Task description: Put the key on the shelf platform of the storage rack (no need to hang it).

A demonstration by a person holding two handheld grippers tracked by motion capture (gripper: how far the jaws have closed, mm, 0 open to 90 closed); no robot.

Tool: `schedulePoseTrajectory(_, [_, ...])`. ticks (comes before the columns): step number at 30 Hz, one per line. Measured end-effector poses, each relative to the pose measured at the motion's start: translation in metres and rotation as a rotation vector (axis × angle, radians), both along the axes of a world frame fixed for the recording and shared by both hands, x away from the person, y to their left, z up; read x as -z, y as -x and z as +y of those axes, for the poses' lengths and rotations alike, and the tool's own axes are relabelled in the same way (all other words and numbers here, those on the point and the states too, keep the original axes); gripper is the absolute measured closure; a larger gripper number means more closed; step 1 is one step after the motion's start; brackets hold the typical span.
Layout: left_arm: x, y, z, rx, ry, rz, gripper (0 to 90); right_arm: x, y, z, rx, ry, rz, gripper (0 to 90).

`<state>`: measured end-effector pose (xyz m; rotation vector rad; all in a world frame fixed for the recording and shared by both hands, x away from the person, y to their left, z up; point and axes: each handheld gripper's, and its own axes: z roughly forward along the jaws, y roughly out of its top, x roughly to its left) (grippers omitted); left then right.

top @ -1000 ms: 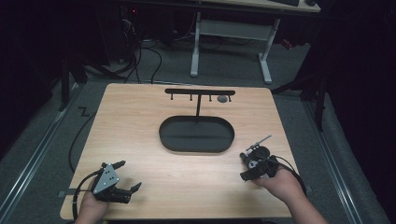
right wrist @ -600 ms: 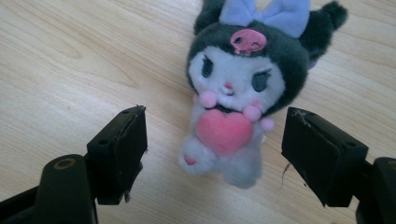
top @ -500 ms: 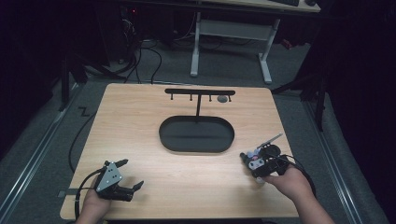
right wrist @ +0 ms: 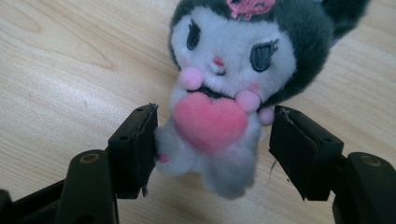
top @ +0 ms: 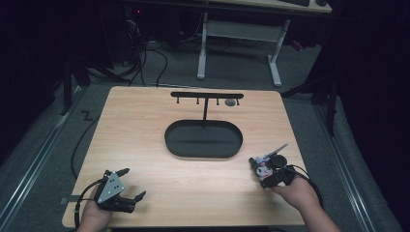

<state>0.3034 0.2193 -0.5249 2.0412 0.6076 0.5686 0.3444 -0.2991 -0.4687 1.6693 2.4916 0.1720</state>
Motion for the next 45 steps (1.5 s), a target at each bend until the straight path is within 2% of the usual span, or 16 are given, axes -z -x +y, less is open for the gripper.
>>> schedulePoseTrajectory(3, [0.000,-0.001,0.000,-0.001,-0.002,0.001,4.9,0.002,-0.003,0.003,-0.002,0.019,0.030,33.8])
schedulePoseTrajectory(5, [0.000,-0.001,-0.002,0.004,-0.001,-0.002,4.9,0.004,-0.004,0.003,-0.002,0.008,0.035,33.8])
schedulePoseTrajectory(7, [0.000,-0.002,-0.004,0.011,-0.006,-0.005,4.9,0.004,-0.004,0.004,0.001,0.021,0.041,33.8])
schedulePoseTrajectory(15, [0.000,-0.003,-0.003,0.015,-0.001,0.002,4.9,0.008,-0.002,0.002,0.027,-0.014,0.029,32.7])
schedulePoseTrajectory(20, [0.000,-0.003,-0.004,0.019,-0.005,0.001,4.9,0.012,-0.003,0.000,0.028,0.002,0.036,30.3])
schedulePoseTrajectory(24, [0.000,-0.003,-0.004,0.019,-0.008,0.004,4.9,0.012,-0.002,-0.001,0.028,-0.013,0.035,30.2])
schedulePoseTrajectory(25, [0.001,-0.003,-0.004,0.018,-0.005,0.003,4.9,0.011,-0.002,0.000,0.040,-0.009,0.037,30.3])
schedulePoseTrajectory(29, [0.000,-0.003,-0.005,0.019,-0.009,0.004,4.9,0.012,0.000,-0.002,0.029,-0.015,0.038,30.8])
schedulePoseTrajectory(30, [0.000,-0.003,-0.005,0.019,-0.009,0.004,4.9,0.013,0.000,-0.002,0.034,-0.002,0.036,31.3])
schedulePoseTrajectory(31, [0.000,-0.002,-0.005,0.020,-0.010,0.003,4.9,0.014,0.000,-0.003,0.032,-0.018,0.037,31.7])
schedulePoseTrajectory(39, [0.000,-0.003,-0.004,0.019,-0.008,0.004,4.9,0.015,0.001,-0.005,0.044,-0.028,0.038,32.4])
schedulePoseTrajectory(43, [0.000,-0.003,-0.004,0.019,-0.008,0.004,4.9,0.013,0.000,-0.003,0.039,-0.020,0.032,37.3])
schedulePoseTrajectory(45, [0.000,-0.003,-0.004,0.019,-0.007,0.004,4.9,0.011,0.001,-0.003,0.040,-0.010,0.022,43.8])
